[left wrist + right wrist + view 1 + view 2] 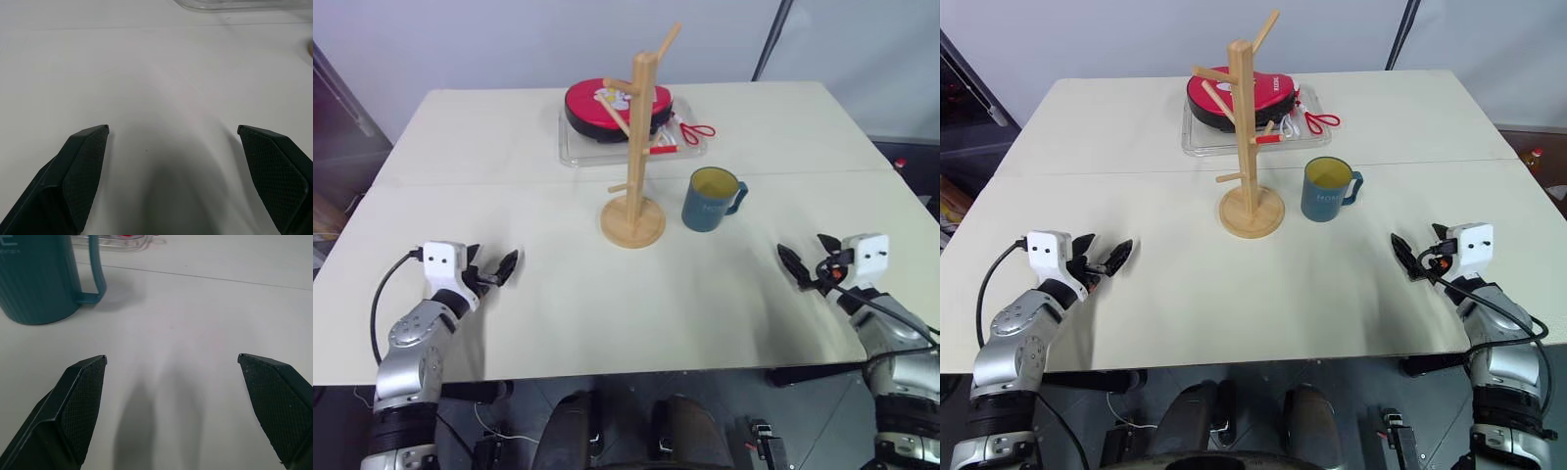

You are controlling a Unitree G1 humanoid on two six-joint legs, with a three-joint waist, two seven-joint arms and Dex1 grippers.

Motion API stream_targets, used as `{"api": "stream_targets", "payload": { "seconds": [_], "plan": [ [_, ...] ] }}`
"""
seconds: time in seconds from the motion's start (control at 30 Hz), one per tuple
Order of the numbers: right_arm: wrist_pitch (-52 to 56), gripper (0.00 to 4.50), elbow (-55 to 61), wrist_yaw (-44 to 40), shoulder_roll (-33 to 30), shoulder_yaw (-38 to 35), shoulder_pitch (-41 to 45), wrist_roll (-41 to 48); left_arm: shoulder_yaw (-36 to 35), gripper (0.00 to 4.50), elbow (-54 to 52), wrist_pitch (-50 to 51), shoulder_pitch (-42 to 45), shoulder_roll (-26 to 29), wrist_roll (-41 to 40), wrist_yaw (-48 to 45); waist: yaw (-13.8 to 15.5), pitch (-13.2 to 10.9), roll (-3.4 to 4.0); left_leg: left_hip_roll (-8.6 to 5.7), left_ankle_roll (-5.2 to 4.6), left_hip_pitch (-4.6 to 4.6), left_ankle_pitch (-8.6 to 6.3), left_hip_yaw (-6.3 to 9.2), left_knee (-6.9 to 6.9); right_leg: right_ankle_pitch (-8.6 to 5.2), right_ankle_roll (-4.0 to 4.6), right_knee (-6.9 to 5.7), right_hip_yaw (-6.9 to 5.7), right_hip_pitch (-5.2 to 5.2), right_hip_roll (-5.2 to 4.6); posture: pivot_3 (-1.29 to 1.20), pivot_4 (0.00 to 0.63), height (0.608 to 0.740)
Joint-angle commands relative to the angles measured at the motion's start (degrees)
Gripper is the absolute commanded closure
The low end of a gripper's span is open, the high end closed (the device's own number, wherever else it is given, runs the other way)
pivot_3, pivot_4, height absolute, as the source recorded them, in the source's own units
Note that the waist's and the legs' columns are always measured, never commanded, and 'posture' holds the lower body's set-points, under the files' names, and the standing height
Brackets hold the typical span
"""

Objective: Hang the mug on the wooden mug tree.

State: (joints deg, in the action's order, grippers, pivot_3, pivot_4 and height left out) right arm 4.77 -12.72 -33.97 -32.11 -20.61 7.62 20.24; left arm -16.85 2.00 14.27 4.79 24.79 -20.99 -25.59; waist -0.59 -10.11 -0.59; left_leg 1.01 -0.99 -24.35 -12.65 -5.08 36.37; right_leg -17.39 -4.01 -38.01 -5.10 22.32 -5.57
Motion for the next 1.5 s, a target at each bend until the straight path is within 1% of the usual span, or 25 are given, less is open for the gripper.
{"api": "stream_targets", "payload": {
  "seconds": [0.03,0.33,0.47,0.6,0.77,0.9,1.1,1.5],
  "plan": [
    [-1.02,0.04,0.37,0.19,-0.10,-0.35,1.07,-0.11,-0.70,0.00,-1.88,-0.32,0.08,0.76,0.50,0.47,0.00,0.00,0.00,0.00,0.00,0.00,0.00,0.00,0.00,0.00,0.00,0.00,0.00,0.00,0.00,0.00,0.150,0.740],
    [-0.68,0.04,0.95,0.72,0.20,0.08,1.75,-0.29,-0.67,0.00,-3.49,-0.33,-0.52,0.77,0.02,-0.24,-0.02,0.00,0.00,0.00,0.00,0.00,0.00,0.00,0.00,0.00,0.00,0.00,0.00,0.00,0.00,0.00,0.150,0.740],
    [-0.55,0.04,2.42,1.06,0.78,1.33,2.60,-0.24,1.50,0.00,-8.51,-2.00,-2.65,0.91,-0.98,-4.93,-0.08,0.00,0.00,0.00,0.00,0.00,0.00,0.00,0.00,0.00,0.00,0.00,0.00,0.00,0.00,0.00,0.150,0.740],
    [-0.38,0.04,3.27,0.90,1.63,3.17,4.48,-0.50,6.43,0.00,-15.19,-2.37,-5.62,1.36,-2.73,-12.18,-0.10,0.01,0.02,0.00,0.01,0.00,0.00,-0.01,0.00,0.00,0.00,0.00,0.01,0.00,-0.01,0.00,0.150,0.740],
    [-0.84,0.04,2.79,1.82,2.87,5.32,7.93,-1.69,11.04,0.00,-21.41,-1.08,-6.10,1.49,-5.58,-17.29,-0.08,0.01,0.03,0.01,0.01,0.00,0.00,0.00,0.00,0.00,0.01,0.00,0.01,0.00,-0.01,0.00,0.150,0.740],
    [-2.32,0.04,-2.88,3.12,3.45,6.69,13.25,-3.96,14.08,0.00,-23.80,0.79,-3.84,1.68,-6.31,-18.88,-0.11,0.01,0.03,0.00,0.01,0.00,0.00,0.00,0.00,0.00,0.02,0.00,0.01,0.00,0.01,0.00,0.150,0.740],
    [-6.37,0.04,-11.22,3.48,3.78,7.19,18.92,-5.94,16.55,0.00,-23.67,1.01,-1.70,0.92,-5.75,-18.81,-0.09,0.01,0.03,-0.02,-0.01,-0.02,0.01,-0.02,0.01,0.00,0.01,0.00,0.01,0.00,0.01,0.00,0.150,0.740],
    [-13.59,0.04,-26.06,2.89,4.51,8.58,27.21,-8.58,16.69,0.00,-24.12,0.83,-1.06,1.13,-5.91,-18.77,-0.19,0.01,0.04,-0.02,-0.01,-0.01,0.02,-0.02,0.03,0.00,0.01,-0.02,0.01,-0.01,0.03,0.00,0.150,0.740]
  ]
}}
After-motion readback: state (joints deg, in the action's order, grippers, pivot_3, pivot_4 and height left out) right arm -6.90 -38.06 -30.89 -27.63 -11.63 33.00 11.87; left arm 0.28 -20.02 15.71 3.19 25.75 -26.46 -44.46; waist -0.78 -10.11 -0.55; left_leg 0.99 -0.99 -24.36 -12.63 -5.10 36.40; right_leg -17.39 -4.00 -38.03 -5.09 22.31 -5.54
